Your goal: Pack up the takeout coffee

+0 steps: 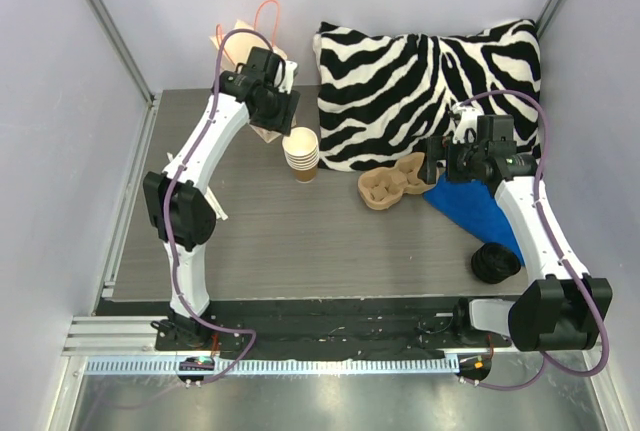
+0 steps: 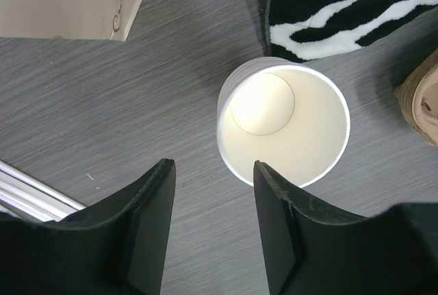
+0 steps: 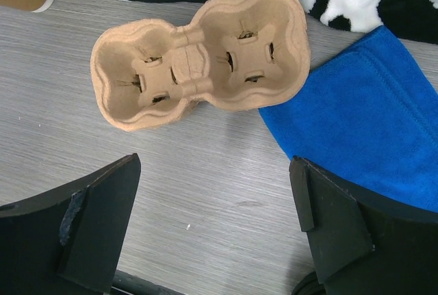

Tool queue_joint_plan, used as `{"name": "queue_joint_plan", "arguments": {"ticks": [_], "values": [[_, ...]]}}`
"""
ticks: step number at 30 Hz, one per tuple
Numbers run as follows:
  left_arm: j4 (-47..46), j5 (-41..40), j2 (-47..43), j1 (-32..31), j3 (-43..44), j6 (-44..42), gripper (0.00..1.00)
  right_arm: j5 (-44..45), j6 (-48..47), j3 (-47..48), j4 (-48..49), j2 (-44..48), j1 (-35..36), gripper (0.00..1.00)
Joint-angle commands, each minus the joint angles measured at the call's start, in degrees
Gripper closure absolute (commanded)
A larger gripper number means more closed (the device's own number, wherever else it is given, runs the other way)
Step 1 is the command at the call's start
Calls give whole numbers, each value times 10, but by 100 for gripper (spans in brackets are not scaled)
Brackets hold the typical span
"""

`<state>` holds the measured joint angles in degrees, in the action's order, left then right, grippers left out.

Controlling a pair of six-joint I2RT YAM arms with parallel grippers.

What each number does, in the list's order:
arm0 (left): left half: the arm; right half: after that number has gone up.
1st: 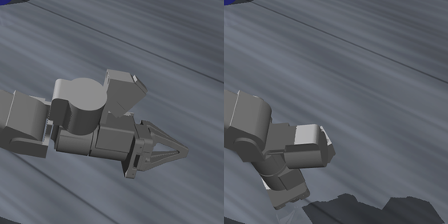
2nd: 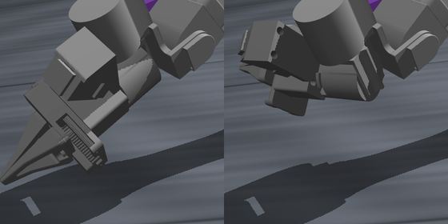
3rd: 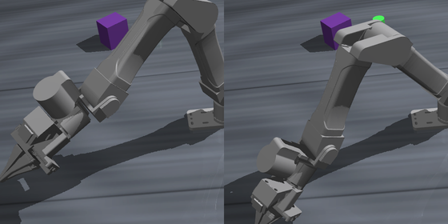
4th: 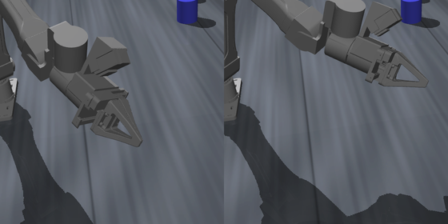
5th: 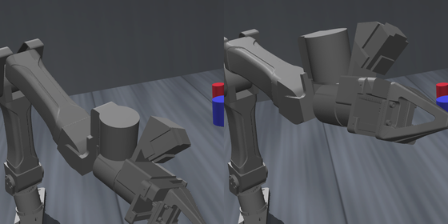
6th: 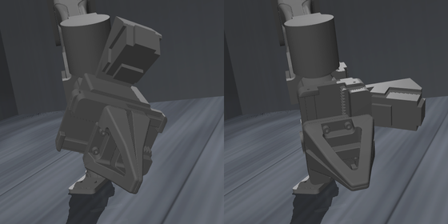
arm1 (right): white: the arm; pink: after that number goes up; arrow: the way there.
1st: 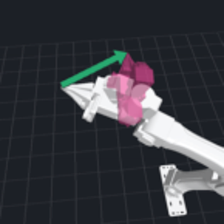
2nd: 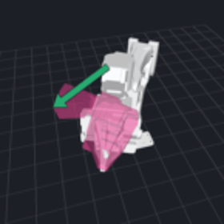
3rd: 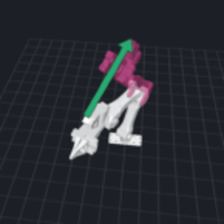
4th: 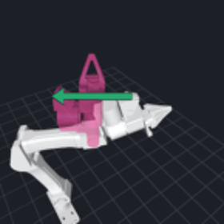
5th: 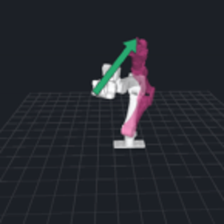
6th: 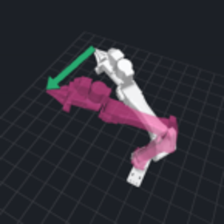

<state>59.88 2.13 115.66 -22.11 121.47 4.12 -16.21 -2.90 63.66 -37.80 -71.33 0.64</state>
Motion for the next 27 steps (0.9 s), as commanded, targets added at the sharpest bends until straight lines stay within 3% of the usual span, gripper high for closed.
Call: {"name": "queue_joint_plan", "arguments": {"ticks": [1, 27], "values": [[-4, 12, 3, 1, 21, 14, 48, -11, -4, 7, 17, -2, 3, 0], [-15, 60, 43, 1, 10, 49, 71, -14, 0, 6, 24, -11, 2, 0]]}}
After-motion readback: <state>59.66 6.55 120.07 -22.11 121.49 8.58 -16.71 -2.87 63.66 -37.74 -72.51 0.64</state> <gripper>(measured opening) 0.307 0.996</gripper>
